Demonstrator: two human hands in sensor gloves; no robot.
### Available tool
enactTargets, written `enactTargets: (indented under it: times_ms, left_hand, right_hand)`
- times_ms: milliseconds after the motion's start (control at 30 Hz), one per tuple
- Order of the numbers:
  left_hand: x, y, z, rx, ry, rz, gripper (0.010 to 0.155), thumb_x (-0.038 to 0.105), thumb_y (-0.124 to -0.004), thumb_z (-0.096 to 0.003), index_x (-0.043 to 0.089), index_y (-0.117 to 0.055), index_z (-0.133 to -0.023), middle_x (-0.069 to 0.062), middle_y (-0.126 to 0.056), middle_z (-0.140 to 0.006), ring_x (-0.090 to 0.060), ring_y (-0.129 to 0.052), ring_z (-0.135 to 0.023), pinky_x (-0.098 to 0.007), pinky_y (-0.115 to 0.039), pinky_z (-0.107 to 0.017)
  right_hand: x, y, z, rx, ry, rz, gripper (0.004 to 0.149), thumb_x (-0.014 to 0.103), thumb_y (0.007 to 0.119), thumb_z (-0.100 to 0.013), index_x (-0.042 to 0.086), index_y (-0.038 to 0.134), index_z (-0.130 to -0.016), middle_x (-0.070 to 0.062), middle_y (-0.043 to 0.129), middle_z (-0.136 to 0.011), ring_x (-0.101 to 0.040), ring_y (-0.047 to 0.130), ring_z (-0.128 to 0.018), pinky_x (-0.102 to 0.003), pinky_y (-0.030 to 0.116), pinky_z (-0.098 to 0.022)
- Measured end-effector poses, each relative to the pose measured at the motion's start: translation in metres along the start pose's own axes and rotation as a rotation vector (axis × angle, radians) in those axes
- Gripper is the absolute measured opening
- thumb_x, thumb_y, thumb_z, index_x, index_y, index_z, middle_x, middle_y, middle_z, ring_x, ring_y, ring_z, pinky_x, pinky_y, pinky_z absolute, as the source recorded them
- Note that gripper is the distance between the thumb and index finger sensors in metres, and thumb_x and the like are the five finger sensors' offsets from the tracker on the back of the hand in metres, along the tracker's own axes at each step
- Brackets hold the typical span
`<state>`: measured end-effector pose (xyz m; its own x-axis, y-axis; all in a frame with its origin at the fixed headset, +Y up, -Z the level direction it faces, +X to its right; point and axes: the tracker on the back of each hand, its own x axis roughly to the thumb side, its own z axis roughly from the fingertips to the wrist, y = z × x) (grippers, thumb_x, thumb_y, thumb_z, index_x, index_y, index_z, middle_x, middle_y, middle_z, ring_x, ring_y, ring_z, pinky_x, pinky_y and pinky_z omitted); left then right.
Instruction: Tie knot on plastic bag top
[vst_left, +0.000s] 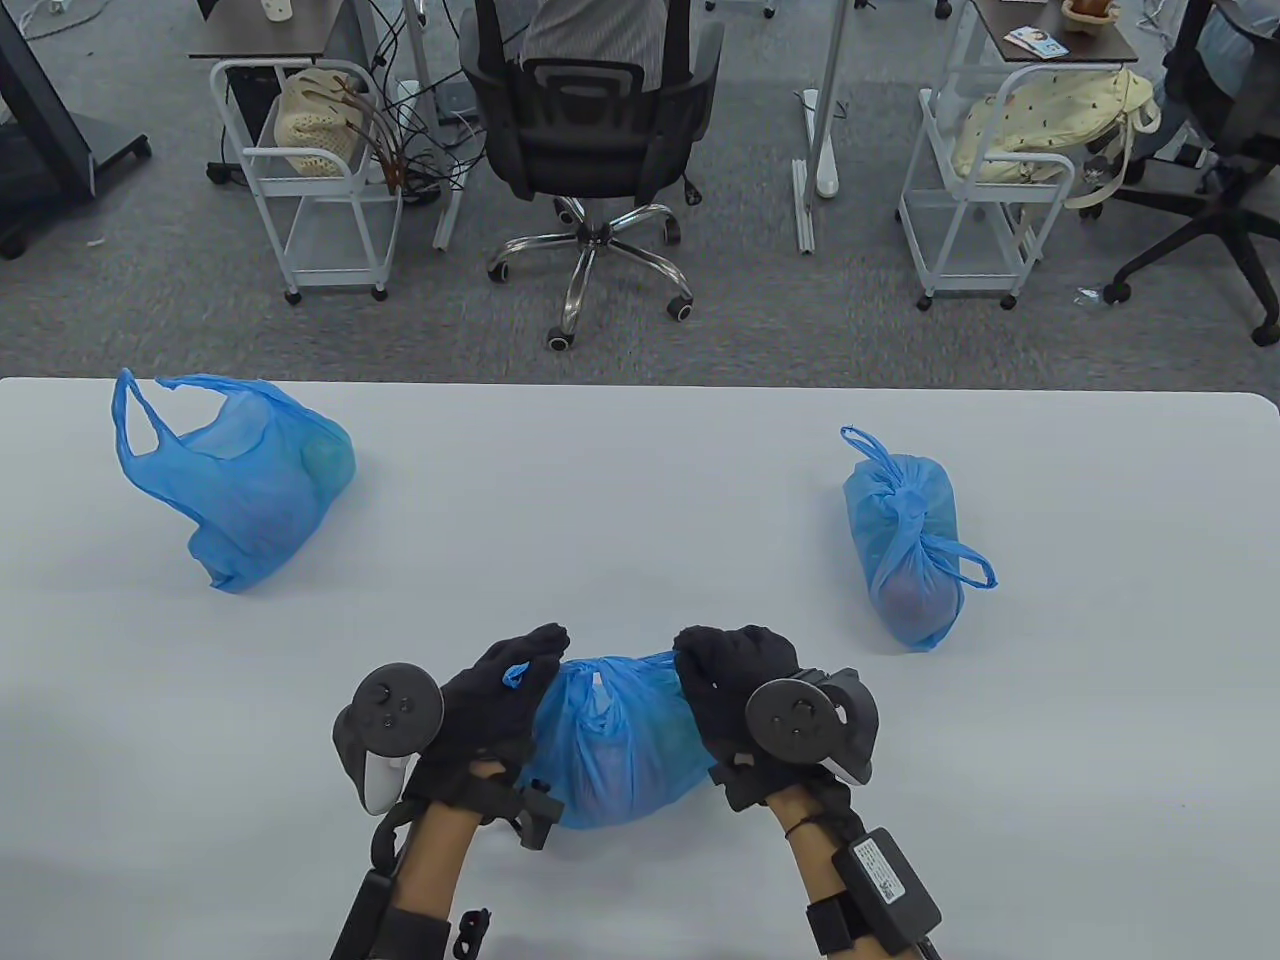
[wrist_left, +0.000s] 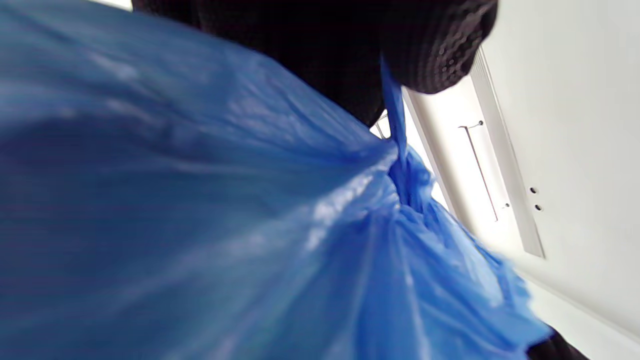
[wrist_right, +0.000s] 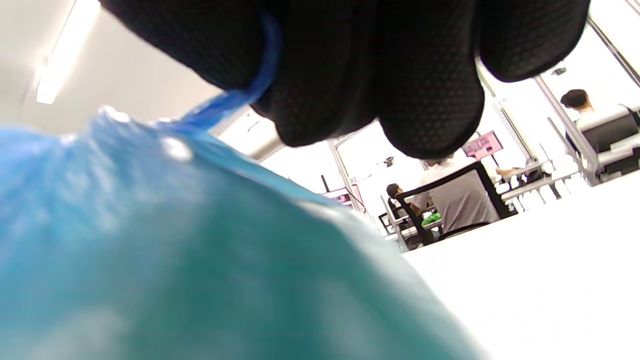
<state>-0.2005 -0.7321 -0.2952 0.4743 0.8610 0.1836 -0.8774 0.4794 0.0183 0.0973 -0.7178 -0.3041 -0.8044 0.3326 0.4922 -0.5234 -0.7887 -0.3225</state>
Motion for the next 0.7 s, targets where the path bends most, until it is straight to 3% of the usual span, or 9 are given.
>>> enactTargets:
  times_ms: [100,300,700]
  left_hand:
    - [-0.005,0.003,0.0,0.008,0.03,-0.031,0.048,0.043,-0.071,-0.0502,0.021,-0.09,-0.088,-0.009,-0.096,-0.088,-0.033,-0.101,-0.075,-0.058,-0.06,-0.07]
    - [-0.009,0.008,-0.001,0.021,0.049,-0.109,0.047,0.043,-0.071,-0.0499,0.021,-0.091,-0.087,-0.009,-0.097,-0.086,-0.033,-0.102,-0.073,-0.058,-0.062,-0.069]
    - [-0.019,0.019,-0.001,0.094,0.087,-0.287,0.045,0.044,-0.072,-0.0489,0.023,-0.097,-0.08,-0.006,-0.104,-0.077,-0.033,-0.1,-0.075,-0.056,-0.063,-0.068]
  right_hand:
    - [-0.001,0.003,0.0,0.043,-0.033,0.078,0.037,0.037,0.08,-0.047,0.009,0.091,-0.068,-0.008,0.1,-0.044,-0.032,0.104,-0.044,-0.063,0.077,-0.043]
    - [-0.005,0.003,0.0,0.056,-0.024,0.067,0.037,0.04,0.082,-0.044,0.009,0.096,-0.06,-0.005,0.101,-0.034,-0.029,0.106,-0.034,-0.061,0.08,-0.04]
    - [-0.025,0.003,-0.004,0.143,0.05,0.038,0.037,0.04,0.082,-0.044,0.009,0.098,-0.058,-0.005,0.101,-0.031,-0.027,0.107,-0.033,-0.06,0.081,-0.04]
